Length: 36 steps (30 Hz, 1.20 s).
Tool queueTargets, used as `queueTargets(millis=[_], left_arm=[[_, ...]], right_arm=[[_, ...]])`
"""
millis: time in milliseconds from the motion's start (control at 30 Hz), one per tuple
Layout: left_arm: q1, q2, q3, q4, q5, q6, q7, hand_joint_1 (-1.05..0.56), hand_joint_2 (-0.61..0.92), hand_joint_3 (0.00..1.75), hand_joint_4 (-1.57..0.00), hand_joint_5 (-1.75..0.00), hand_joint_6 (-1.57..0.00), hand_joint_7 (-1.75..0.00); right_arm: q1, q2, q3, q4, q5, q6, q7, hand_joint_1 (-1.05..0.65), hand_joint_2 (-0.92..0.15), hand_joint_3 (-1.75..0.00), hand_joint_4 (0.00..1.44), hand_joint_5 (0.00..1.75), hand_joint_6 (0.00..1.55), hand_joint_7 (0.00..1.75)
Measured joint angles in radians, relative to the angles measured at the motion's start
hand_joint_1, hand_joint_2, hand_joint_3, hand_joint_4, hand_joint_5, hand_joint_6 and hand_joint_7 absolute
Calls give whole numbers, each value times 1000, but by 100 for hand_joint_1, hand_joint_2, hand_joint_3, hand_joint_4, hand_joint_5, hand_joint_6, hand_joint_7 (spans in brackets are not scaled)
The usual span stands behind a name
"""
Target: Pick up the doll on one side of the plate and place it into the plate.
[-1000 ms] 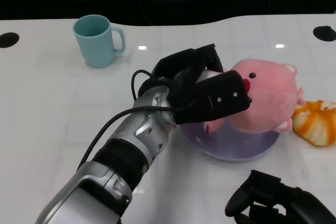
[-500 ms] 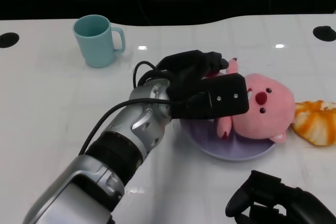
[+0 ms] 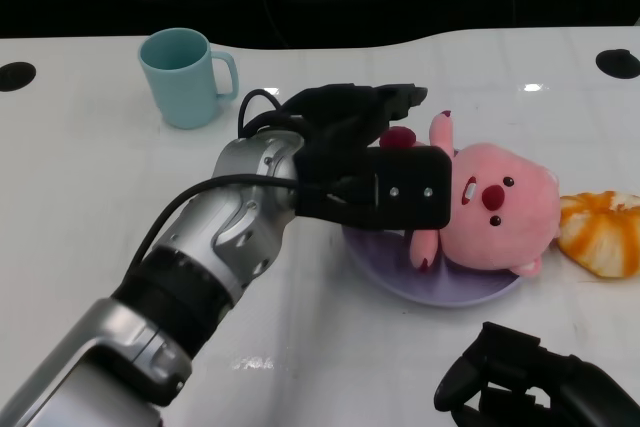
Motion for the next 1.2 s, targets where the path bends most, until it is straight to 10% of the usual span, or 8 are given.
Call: queueTargets(millis=[600, 1100, 1200], left_arm=[[288, 154, 166, -484, -159, 34, -118, -72, 92, 31, 0, -57, -19, -5], [596, 60, 386, -667, -539, -30, -75, -13, 88, 10, -27, -106, -57, -24], [657, 25, 425, -728, -606, 7, -46, -2, 50, 91, -48, -104, -71, -37]], right_arm=[[-6, -4, -26, 22, 5, -8, 24, -26, -92, -50, 65, 175, 48, 165], [-10, -7, -53, 41, 8, -18, 35, -28, -92, -50, 64, 175, 48, 163], [-12, -7, -54, 42, 8, -18, 36, -28, -92, -50, 64, 175, 48, 163]])
